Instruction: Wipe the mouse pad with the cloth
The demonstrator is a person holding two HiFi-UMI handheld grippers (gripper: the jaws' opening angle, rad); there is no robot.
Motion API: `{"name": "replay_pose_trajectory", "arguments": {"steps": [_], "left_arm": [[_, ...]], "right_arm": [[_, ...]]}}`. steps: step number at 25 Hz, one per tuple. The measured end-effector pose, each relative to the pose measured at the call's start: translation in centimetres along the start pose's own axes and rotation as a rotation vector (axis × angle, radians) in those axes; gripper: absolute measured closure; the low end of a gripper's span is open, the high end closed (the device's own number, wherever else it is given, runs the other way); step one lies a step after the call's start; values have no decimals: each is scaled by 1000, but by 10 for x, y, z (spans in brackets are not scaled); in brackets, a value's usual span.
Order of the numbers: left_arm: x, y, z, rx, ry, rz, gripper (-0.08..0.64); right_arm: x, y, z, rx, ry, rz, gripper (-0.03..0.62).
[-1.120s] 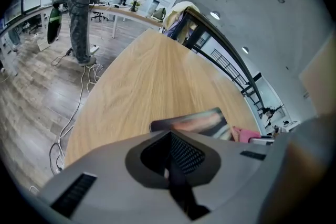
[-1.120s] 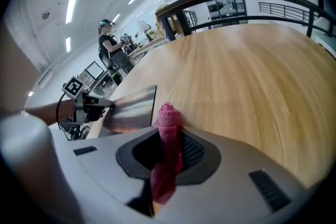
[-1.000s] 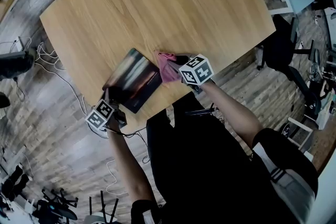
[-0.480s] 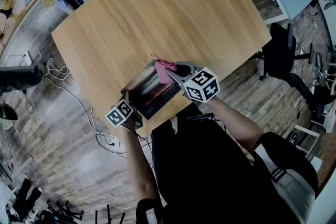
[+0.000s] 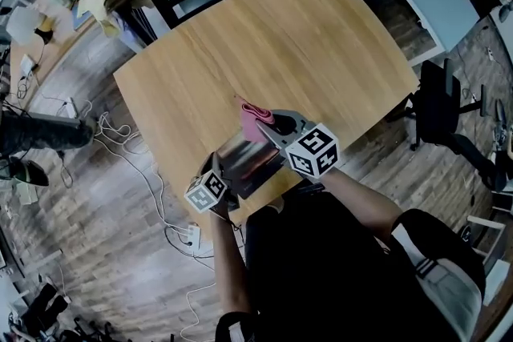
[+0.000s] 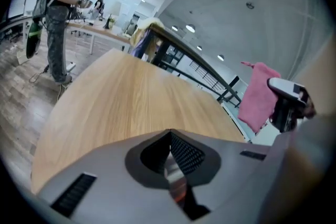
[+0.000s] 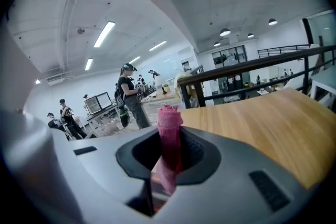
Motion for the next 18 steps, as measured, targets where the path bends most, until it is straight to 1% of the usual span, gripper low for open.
{"name": "replay_pose_trajectory", "arguments": {"steps": [3, 6, 9, 13, 15, 18], "left_arm": [[22, 34, -37, 140, -40, 6, 537], [42, 72, -70, 271, -88, -4, 537], [64, 112, -94, 378, -156, -21, 537], [91, 163, -122, 545, -250, -51, 537], [101, 185, -128, 601, -310, -76, 537], [108, 209, -129, 642, -400, -114, 537]], "right_arm": [[-16, 4, -23, 64, 17, -15, 526], [-33, 7, -43, 112, 30, -38, 526], [-49, 12, -55, 138, 43, -61, 526], [-68, 17, -62, 161, 60, -91, 526], [-77, 21, -62, 164, 62, -104, 526], [-89, 23, -57, 157, 67, -119, 525]]}}
Point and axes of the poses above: the fingertips, and each gripper's own axes: y backward along the fingers, x to its right, z out of its underside, the point moved 1 cm from there along y, backward along the fingers, and after that the axes turned 8 degrees about z, right-handed, at the moved point
